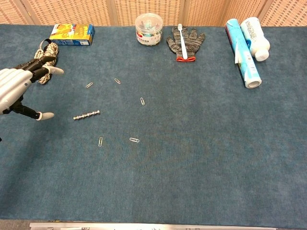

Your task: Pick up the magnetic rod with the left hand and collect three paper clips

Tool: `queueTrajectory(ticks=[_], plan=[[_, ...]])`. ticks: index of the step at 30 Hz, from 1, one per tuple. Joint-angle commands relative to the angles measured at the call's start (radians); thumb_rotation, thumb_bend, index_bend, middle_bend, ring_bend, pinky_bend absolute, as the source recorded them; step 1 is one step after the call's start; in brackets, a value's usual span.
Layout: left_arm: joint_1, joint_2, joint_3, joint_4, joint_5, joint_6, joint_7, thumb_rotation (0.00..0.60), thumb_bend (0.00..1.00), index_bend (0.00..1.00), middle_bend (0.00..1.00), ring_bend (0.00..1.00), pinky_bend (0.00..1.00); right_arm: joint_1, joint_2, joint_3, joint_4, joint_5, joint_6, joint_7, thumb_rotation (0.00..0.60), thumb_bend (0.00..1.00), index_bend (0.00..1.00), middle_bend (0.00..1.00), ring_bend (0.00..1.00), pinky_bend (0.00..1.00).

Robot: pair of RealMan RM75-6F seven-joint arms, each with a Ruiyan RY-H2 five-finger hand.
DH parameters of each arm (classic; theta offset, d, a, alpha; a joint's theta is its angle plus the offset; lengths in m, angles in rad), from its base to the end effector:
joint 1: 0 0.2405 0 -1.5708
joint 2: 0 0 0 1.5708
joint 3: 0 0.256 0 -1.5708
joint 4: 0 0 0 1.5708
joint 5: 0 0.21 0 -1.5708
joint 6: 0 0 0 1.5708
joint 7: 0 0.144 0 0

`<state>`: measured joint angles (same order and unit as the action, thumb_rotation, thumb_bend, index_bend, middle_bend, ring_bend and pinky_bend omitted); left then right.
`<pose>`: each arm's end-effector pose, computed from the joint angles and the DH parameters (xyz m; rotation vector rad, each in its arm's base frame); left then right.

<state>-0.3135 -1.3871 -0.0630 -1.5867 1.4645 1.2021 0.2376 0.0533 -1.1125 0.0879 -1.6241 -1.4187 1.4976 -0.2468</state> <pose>-0.2467 0.2374 0.0402 -1.7158 -0.9446 -0.9034 -0.3215 -0.1782 0.1716 1.3467 -0.7465 0.6879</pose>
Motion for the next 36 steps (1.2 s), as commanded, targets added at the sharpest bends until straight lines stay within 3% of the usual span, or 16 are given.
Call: queueTrajectory(ticks=[1,36], plan=[[-0.021,-0.03,-0.005,0.016,-0.023,-0.027,0.022,0.6,0.0,0.15,0.0,0.0,0.1,-0.002,0.0,-0.001,0.002,-0.001,0.002,0.004,0.6,0.0,0.48,0.33,0.25,0.44],[-0.138,-0.197,-0.024,0.146,-0.153,-0.142,0.101,0.6,0.0,0.15,0.0,0.0,0.1,-0.008,-0.017,-0.003,0.039,0.009,-0.008,0.036,0.6,0.0,0.48,0.34,0.25,0.44]])
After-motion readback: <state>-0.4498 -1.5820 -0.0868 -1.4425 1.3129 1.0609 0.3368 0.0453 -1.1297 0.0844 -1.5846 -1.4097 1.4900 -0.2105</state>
